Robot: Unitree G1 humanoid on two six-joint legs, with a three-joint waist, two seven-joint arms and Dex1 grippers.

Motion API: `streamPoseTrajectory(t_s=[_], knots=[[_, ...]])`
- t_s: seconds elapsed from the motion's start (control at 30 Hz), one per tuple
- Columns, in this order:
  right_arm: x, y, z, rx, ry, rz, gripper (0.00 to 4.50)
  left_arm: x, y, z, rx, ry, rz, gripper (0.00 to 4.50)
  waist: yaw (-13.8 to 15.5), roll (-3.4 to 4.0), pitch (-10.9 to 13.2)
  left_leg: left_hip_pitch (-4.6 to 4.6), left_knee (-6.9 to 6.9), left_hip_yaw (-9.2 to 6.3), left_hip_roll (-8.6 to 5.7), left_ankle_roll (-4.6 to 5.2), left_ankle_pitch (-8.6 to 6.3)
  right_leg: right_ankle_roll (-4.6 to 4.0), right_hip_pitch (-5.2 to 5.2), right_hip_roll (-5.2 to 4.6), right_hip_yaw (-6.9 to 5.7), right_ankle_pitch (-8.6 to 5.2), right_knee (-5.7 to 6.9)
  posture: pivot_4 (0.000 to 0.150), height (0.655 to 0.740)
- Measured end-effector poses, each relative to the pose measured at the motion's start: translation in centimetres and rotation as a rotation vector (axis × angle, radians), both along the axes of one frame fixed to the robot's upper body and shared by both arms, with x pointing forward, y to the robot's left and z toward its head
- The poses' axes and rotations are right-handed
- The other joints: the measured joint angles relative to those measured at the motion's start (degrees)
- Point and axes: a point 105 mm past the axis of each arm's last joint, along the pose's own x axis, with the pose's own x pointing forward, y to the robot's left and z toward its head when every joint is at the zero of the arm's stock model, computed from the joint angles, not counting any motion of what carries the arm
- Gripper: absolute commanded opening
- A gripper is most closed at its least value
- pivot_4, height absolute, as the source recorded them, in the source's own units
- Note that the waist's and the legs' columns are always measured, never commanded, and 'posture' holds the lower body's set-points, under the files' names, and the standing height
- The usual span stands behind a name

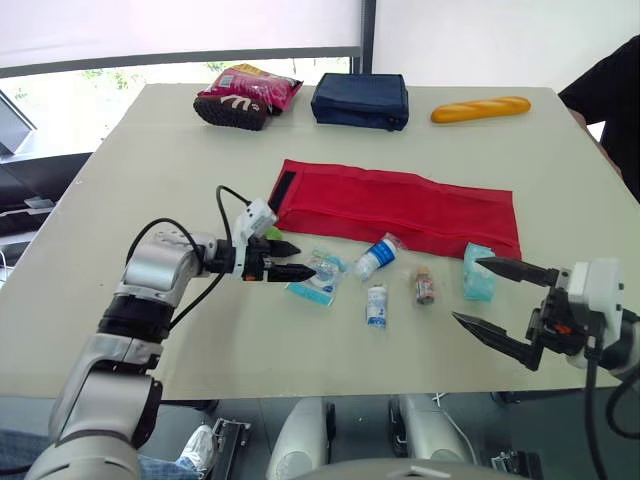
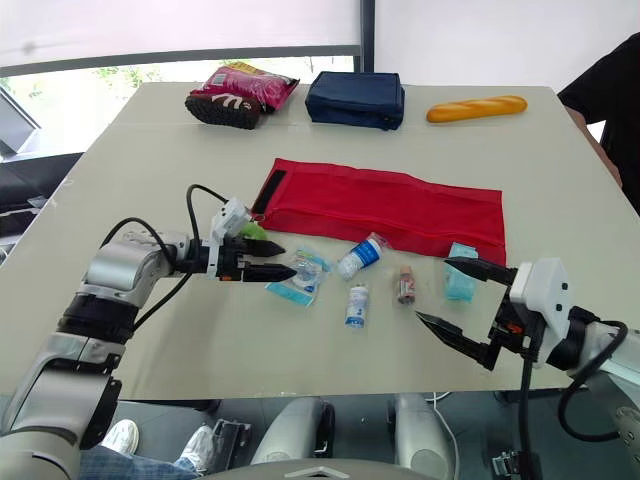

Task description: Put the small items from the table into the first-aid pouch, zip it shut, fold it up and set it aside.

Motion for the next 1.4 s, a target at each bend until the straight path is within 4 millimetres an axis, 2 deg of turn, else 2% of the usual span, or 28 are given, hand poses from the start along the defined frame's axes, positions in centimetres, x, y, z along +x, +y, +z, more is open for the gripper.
streamPoseTrajectory(t_s=[0.07, 0.1, 0.17, 0.23, 0.27, 0.33, 0.37, 0.4, 0.43, 0.47, 0.63, 0.8, 0.83, 0.93, 1.0, 1.1, 1.2, 1.4], knots=[[0.0, 0.6, 0.2, -0.014, -0.010, -0.002, 4.44, 0.0, -0.2, -0.1, -0.004, 0.002, -0.011, 4.50, 0.1, -0.02, 0.0, 0.00, 0.02, -0.08, 0.01, 0.00, 0.00, -0.05, 0.02, -0.01, 0.00, -0.03, 0.01, 0.150, 0.7105], [0.2, 0.8, 0.1, -0.024, -0.008, -0.017, 4.50, 0.0, -0.3, -0.1, -0.007, 0.004, -0.016, 4.11, 0.1, -0.03, 0.0, 0.00, 0.02, -0.16, 0.01, 0.00, 0.00, -0.05, 0.03, -0.03, 0.00, -0.03, 0.01, 0.150, 0.7105], [0.5, 0.9, -0.1, -0.053, 0.007, -0.041, 4.50, -0.2, -0.6, -0.3, -0.017, 0.019, -0.028, 3.63, 0.1, -0.03, 0.0, 0.00, 0.02, -0.27, 0.01, 0.00, 0.00, -0.03, 0.03, -0.07, 0.03, -0.02, 0.01, 0.150, 0.7105], [0.8, 0.8, 0.0, -0.066, 0.007, -0.066, 4.50, -0.5, -1.0, -0.6, -0.036, 0.042, -0.045, 2.53, 0.0, -0.04, 0.0, -0.04, 0.03, -0.32, 0.00, 0.00, 0.00, -0.02, 0.02, -0.08, 0.03, 0.00, 0.00, 0.150, 0.7105], [1.0, 0.8, 0.2, -0.068, -0.001, -0.071, 4.50, -0.7, -1.1, -0.7, -0.039, 0.058, -0.055, 2.26, 0.0, -0.05, 0.0, -0.06, 0.02, -0.35, -0.03, 0.00, 0.00, 0.01, 0.02, -0.08, 0.01, 0.01, 0.00, 0.150, 0.7105], [1.0, 0.9, 0.4, -0.065, -0.008, -0.072, 4.50, -0.8, -1.1, -0.8, -0.040, 0.065, -0.057, 1.32, 0.0, -0.05, 0.0, -0.06, 0.02, -0.39, -0.03, 0.00, 0.00, 0.02, 0.02, -0.06, -0.02, 0.02, 0.00, 0.150, 0.7105], [1.2, 1.2, 0.8, -0.055, -0.014, -0.065, 4.50, -0.9, -1.1, -0.8, -0.046, 0.072, -0.062, 1.04, 0.0, -0.05, 0.0, -0.06, 0.02, -0.41, -0.02, 0.00, 0.00, 0.01, 0.02, -0.06, -0.03, 0.02, 0.01, 0.150, 0.7105], [1.2, 1.3, 1.1, -0.051, -0.020, -0.062, 4.50, -1.0, -1.1, -0.8, -0.051, 0.075, -0.068, 0.56, -0.1, -0.05, 0.0, -0.06, 0.02, -0.42, -0.02, 0.00, 0.00, 0.01, 0.02, -0.06, -0.03, 0.02, 0.01, 0.150, 0.7105], [1.3, 1.4, 1.3, -0.047, -0.021, -0.059, 4.50, -1.1, -1.2, -0.7, -0.063, 0.077, -0.073, 0.43, -0.1, -0.05, 0.0, -0.06, 0.02, -0.43, -0.01, 0.00, 0.00, 0.01, 0.02, -0.05, -0.04, 0.02, 0.01, 0.150, 0.7105], [1.2, 1.5, 1.4, -0.040, -0.017, -0.051, 4.50, -1.2, -1.1, -0.6, -0.077, 0.079, -0.075, 0.06, -0.1, -0.05, 0.0, -0.06, 0.02, -0.45, 0.01, 0.00, 0.00, 0.00, 0.02, -0.05, -0.06, 0.02, 0.01, 0.150, 0.7105], [1.2, 1.8, 1.3, -0.027, 0.015, -0.043, 4.50, -1.5, 0.5, -0.3, -0.123, 0.093, -0.009, 0.06, -0.1, -0.06, 0.0, -0.07, 0.02, -0.47, 0.04, 0.00, 0.00, 0.01, 0.01, -0.07, -0.07, 0.02, 0.01, 0.150, 0.7105], [1.6, 2.6, 1.2, 0.078, 0.086, -0.055, 4.50, -2.2, 0.6, 2.8, -0.273, 0.047, 0.022, 0.06, -0.1, -0.10, 0.0, -0.07, 0.02, -0.51, 0.10, 0.00, 0.00, 0.00, 0.01, -0.12, -0.09, 0.02, 0.01, 0.150, 0.7105], [1.8, 3.0, 1.0, 0.120, 0.127, -0.059, 4.50, -2.4, 0.1, 4.2, -0.318, 0.017, 0.024, 0.06, 0.0, -0.10, 0.0, -0.08, 0.03, -0.51, 0.07, 0.00, 0.01, 0.01, 0.01, -0.15, -0.10, 0.03, 0.01, 0.150, 0.7105], [2.5, 3.5, 0.3, 0.143, 0.194, -0.090, 4.50, -2.3, -0.9, 5.8, -0.411, -0.014, 0.058, 0.06, 0.0, -0.12, 0.0, -0.06, 0.06, -0.50, 0.06, 0.01, 0.01, -0.02, 0.04, -0.17, -0.08, 0.07, 0.02, 0.150, 0.7105], [3.5, 4.3, -0.1, 0.196, 0.271, -0.114, 4.50, -2.3, -3.2, 7.1, -0.510, -0.032, 0.056, 0.06, 0.0, -0.14, 0.0, -0.11, 0.17, -0.52, 0.04, 0.01, 0.01, -0.12, 0.04, -0.20, -0.10, 0.16, 0.06, 0.150, 0.7105], [4.7, 5.3, 0.0, 0.307, 0.377, -0.148, 4.50, -2.2, -5.4, 8.1, -0.589, -0.037, 0.092, 0.06, -0.2, -0.15, 0.0, -0.09, 0.18, -0.52, 0.03, 0.00, 0.01, -0.14, 0.01, -0.18, -0.05, 0.19, 0.20, 0.150, 0.7105], [5.4, 5.6, 0.2, 0.374, 0.450, -0.182, 4.50, -2.2, -6.2, 8.6, -0.612, -0.046, 0.126, 0.06, -0.3, -0.15, 0.0, -0.05, 0.13, -0.53, 0.02, 0.00, 0.01, -0.18, -0.04, -0.11, -0.02, 0.17, 0.35, 0.150, 0.7105], [6.1, 7.6, 1.8, 0.520, 0.548, -0.162, 4.50, -2.0, -7.5, 8.9, -0.663, -0.034, 0.161, 0.06, -0.3, -0.15, 0.0, -0.01, 0.14, -0.49, -0.06, -0.01, 0.03, -0.17, -0.06, -0.07, 0.03, 0.16, 0.46, 0.150, 0.7105]])
